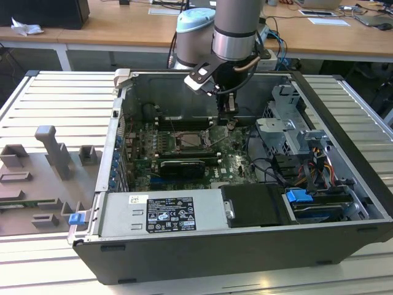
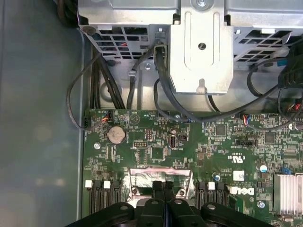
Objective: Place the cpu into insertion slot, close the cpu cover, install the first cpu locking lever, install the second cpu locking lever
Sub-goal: 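Close the cpu cover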
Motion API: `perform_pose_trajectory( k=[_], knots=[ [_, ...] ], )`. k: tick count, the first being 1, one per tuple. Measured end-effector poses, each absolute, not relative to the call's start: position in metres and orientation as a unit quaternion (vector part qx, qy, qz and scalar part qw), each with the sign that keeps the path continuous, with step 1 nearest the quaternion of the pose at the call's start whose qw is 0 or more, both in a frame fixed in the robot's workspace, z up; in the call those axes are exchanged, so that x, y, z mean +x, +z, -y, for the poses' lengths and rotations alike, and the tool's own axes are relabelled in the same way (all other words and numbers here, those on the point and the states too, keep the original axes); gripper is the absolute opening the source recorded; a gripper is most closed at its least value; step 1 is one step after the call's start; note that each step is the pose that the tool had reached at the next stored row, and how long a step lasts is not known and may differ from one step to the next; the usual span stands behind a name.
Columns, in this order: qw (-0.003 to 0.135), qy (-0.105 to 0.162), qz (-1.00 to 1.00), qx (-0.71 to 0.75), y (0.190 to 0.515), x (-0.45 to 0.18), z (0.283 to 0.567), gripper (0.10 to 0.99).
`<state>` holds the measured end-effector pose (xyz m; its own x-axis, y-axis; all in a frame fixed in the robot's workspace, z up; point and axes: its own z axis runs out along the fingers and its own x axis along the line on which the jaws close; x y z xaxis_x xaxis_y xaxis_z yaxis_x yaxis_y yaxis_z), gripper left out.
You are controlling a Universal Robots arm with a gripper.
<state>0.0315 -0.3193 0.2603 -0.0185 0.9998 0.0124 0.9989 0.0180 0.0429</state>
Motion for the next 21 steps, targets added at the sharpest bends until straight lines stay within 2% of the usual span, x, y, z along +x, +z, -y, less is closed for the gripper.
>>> perform_pose_trajectory(
  k=[21],
  knots=[
    [0.007,0.016,-0.718,0.696,0.255,0.067,0.319,0.106]
  ],
)
